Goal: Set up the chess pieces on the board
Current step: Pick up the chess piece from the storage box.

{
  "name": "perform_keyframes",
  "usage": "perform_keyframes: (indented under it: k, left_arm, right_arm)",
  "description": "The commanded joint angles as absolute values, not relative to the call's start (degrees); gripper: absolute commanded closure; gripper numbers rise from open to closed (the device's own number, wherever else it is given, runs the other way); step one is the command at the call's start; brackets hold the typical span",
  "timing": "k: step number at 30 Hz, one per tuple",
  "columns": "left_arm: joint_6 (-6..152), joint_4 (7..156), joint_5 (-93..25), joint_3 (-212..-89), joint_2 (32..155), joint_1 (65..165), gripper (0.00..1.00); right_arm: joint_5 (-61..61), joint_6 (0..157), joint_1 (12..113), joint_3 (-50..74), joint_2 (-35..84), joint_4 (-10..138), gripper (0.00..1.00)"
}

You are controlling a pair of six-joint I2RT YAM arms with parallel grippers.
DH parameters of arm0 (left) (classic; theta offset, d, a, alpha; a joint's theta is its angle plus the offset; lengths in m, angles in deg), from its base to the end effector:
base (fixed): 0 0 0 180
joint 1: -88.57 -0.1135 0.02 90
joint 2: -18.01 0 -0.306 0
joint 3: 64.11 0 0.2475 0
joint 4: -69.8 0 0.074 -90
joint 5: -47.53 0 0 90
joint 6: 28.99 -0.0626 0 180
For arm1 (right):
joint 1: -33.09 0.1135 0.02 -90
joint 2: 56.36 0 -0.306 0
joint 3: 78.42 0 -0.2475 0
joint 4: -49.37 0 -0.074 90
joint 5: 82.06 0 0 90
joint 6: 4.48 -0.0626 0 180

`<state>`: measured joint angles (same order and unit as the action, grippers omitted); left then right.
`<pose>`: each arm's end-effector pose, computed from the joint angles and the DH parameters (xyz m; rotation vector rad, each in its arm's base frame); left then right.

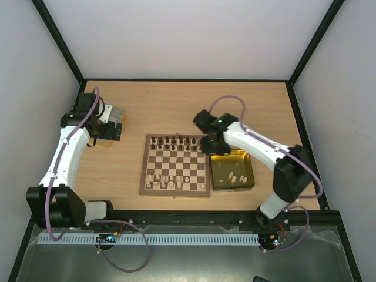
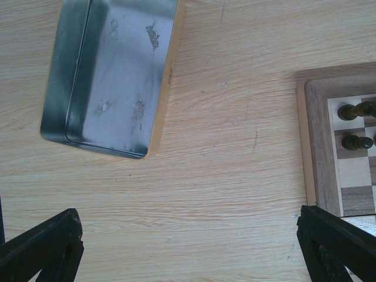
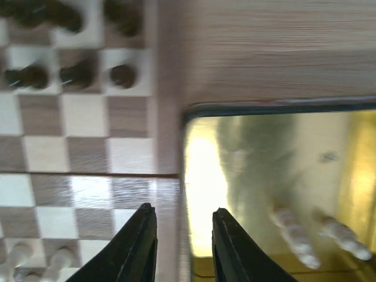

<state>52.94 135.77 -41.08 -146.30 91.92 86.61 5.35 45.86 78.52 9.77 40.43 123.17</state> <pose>0.2530 0.0071 0.3277 0.1464 2.5734 0.0341 0.2291 0.2366 0.2619 -0.1586 3.0134 0.2507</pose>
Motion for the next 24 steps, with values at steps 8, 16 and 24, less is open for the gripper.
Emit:
perform_keyframes:
  k: [8,16,24]
  left_arm:
    - [53.1,136.7,-43.2,-146.9,93.3,86.2,0.01]
    - [52.0,139.0,-42.5,-152.1,97.8,87.3,0.01]
    - [53.3,138.7,-39.2,-155.0,100.6,93.4,0.01]
  right_arm:
    - [5.1,45.3,63.8,26.2,22.9,123.4,0.74]
    - [3.2,43.4,57.3,34.1,17.0,121.9,0.74]
    - [1.3,38.6,57.2,36.5,15.3,121.4,0.73]
